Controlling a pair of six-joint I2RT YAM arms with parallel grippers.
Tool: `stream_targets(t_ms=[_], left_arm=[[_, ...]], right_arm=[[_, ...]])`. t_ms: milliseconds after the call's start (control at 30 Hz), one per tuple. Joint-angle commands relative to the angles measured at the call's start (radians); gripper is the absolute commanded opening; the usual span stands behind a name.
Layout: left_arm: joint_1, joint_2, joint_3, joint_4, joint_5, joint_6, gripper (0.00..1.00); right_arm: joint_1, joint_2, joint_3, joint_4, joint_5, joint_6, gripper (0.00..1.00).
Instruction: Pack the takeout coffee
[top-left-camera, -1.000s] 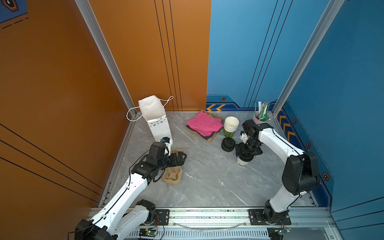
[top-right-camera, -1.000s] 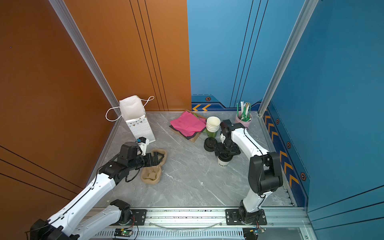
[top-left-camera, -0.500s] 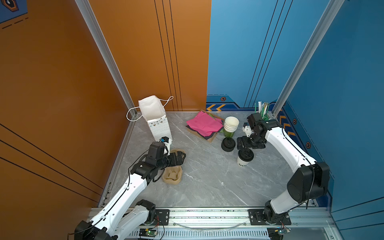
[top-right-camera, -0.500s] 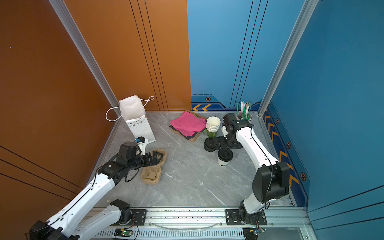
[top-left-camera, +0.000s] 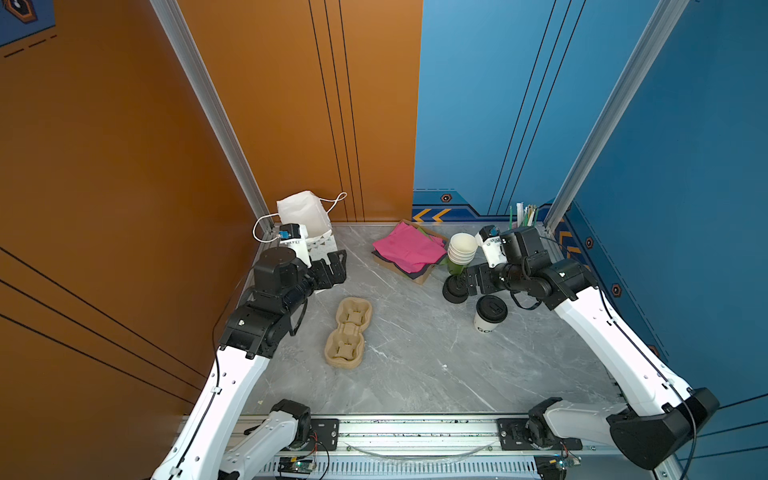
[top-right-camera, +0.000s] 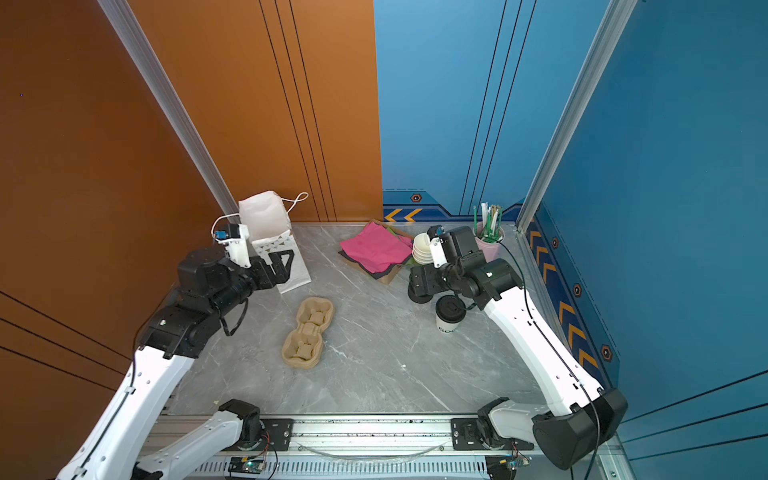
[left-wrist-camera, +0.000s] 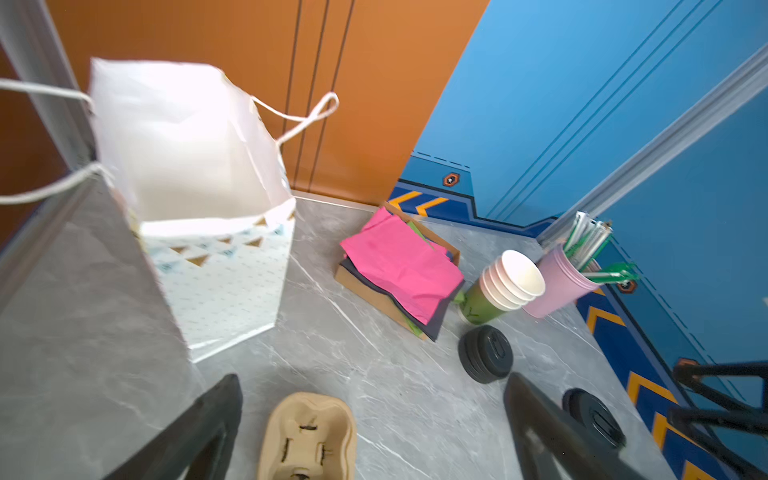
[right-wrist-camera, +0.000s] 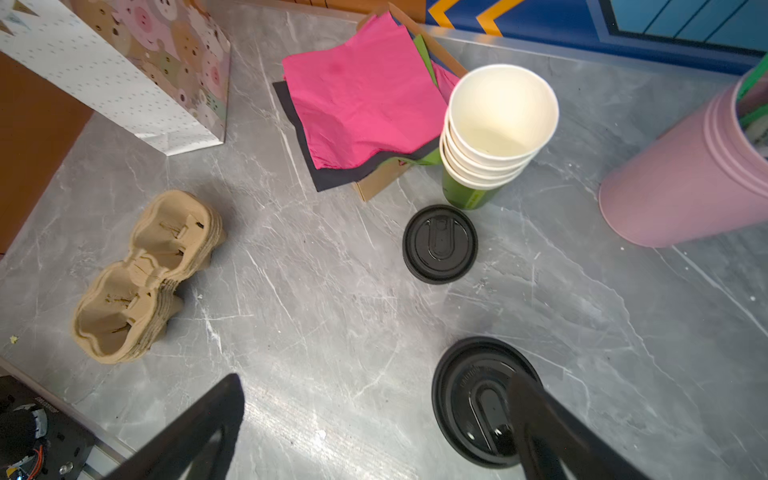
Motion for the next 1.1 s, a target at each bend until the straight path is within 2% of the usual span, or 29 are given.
stream_targets(t_ms=[0, 133, 367, 533, 667, 833, 1067], left_arm=[[0.029, 0.091, 0.142, -0.191, -0.174, 0.095, 0.99], [0.102, 0.229, 0.33, -0.292, -0.222, 0.11, 0.96], [0.258, 0.563, 0.678, -0.472, -0.157, 0.106, 0.85], [0.344, 0.747, 0.842, -0.542, -0.118, 0.077, 0.75], [0.389, 0.851, 0.919, -0.555, -0.08, 0.057, 0.69], [0.403, 0.937, 0.963, -0.554, -0.043, 0.042, 0.65], [0.403, 1.02, 0.972, -0.555, -0.006, 0.016, 0.49]], right_arm=[[0.053, 0.014, -0.027, 0.111, -0.004, 0.031, 1.0], [0.106, 0.046, -0.022, 0.142, -0.001, 0.038, 1.0], [0.156, 0.079, -0.031, 0.158, 0.005, 0.04, 1.0], [0.158, 0.07, -0.05, 0.158, 0.007, 0.029, 1.0], [0.156, 0.063, -0.066, 0.158, 0.012, 0.021, 1.0], [0.154, 0.064, -0.085, 0.165, 0.01, 0.022, 1.0], [0.15, 0.065, -0.095, 0.167, 0.007, 0.022, 1.0]])
